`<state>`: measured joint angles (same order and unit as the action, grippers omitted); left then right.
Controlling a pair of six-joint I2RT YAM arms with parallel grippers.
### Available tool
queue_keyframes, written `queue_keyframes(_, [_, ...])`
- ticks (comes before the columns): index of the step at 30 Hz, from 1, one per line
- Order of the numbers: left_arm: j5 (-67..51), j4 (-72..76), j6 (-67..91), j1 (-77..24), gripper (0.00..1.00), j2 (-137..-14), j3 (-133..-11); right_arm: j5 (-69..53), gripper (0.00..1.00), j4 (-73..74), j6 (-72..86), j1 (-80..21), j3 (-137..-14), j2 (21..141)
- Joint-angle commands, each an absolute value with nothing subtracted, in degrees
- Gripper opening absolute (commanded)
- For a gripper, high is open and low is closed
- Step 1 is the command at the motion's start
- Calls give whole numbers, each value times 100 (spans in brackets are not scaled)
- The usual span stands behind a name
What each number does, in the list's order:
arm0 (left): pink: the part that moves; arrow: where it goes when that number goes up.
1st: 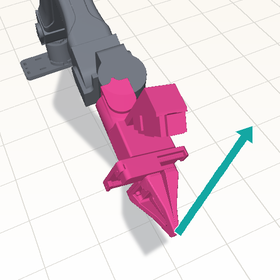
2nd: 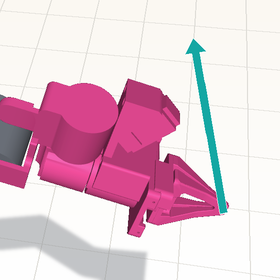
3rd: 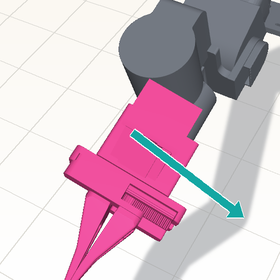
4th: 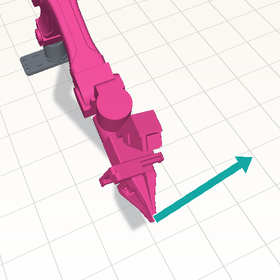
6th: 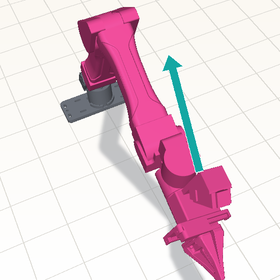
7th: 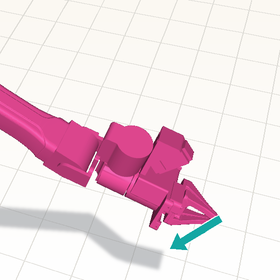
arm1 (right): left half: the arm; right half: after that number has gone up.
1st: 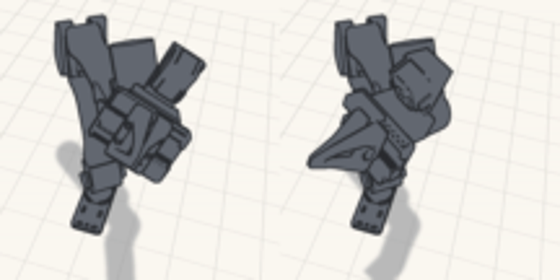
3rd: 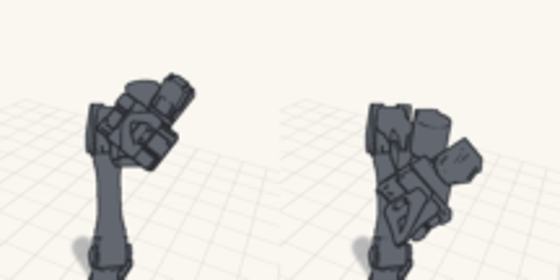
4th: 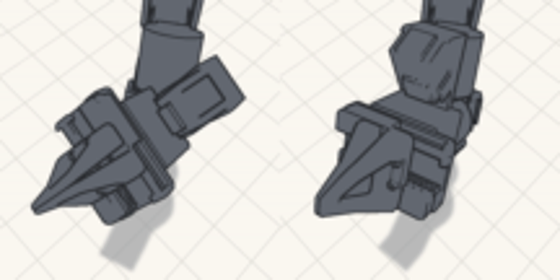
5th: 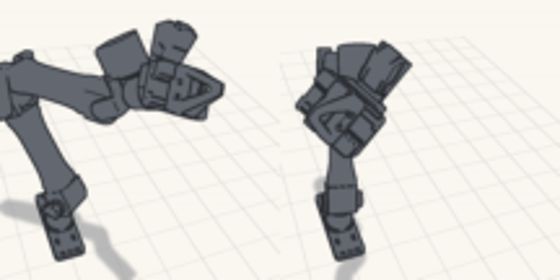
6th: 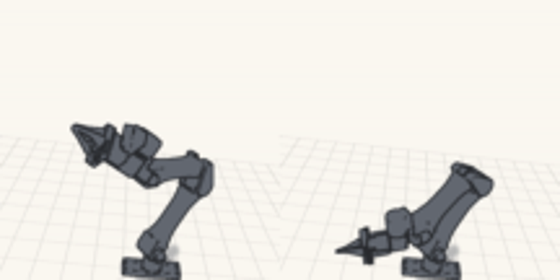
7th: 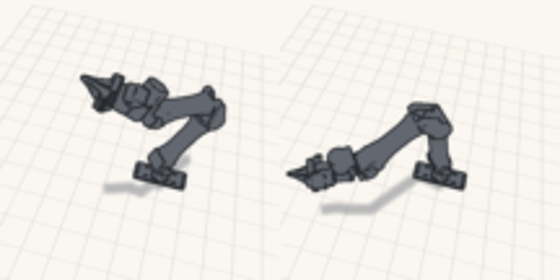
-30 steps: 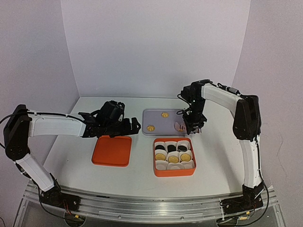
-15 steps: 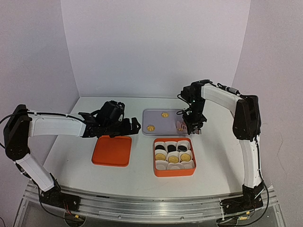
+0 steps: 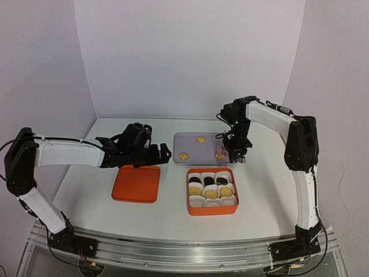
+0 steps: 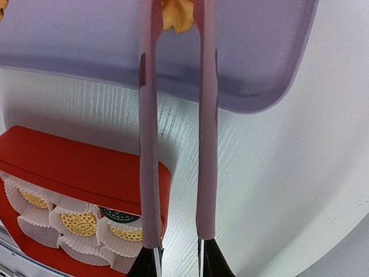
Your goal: Pack the cookies
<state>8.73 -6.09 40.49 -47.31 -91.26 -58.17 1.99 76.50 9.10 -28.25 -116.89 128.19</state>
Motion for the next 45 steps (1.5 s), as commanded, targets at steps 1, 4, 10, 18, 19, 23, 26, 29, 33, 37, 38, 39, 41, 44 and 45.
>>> queue_keyframes(1, [866,-510,4031,-4720,100,-9001,-5925,277,20,9607,953,-2796,-11763,12329])
queue_keyframes(4, [865,-510,4043,-4720,100,-8987,-5902,307,22,9617,955,-2799,-11737,12450])
queue_keyframes(10, [897,-510,4073,-4720,100,-8956,-5850,255,31,9619,884,-2795,-11710,12614])
queue_keyframes(18, [912,-505,4062,-4720,100,-9005,-5884,182,33,9616,830,-2795,-11855,12876])
queue_keyframes(19, [913,-502,4056,-4720,100,-9013,-5890,171,33,9616,823,-2796,-11880,12919])
queue_keyframes(23, [937,-503,4068,-4720,100,-8990,-5877,122,33,9615,809,-2798,-11950,13052])
queue_keyframes(26, [950,-510,4090,-4720,100,-8969,-5848,154,30,9619,828,-2796,-11957,13087])
queue_keyframes(29, [963,-507,4101,-4720,100,-8942,-5829,169,28,9652,852,-2795,-11933,13048])
queue_keyframes(33, [962,-502,4099,-4720,100,-8948,-5825,171,24,9670,857,-2810,-11835,12958])
queue_keyframes(37, [936,-491,4090,-4720,100,-8979,-5856,241,22,9668,894,-2811,-11880,12866])
queue_keyframes(38, [932,-486,4088,-4720,100,-8987,-5863,260,22,9668,901,-2809,-11918,12829])
queue_keyframes(39, [926,-484,4085,-4720,100,-8991,-5869,280,22,9668,910,-2807,-11959,12788])
queue_keyframes(41, [924,-466,4086,-4721,100,-8990,-5869,315,21,9662,942,-2804,-12020,12681])
queue_keyframes(44, [911,-443,4082,-4720,100,-8977,-5859,355,21,9656,979,-2807,-12085,12500])
queue_keyframes(45, [908,-432,4083,-4720,100,-8972,-5853,362,20,9652,991,-2809,-12086,12441])
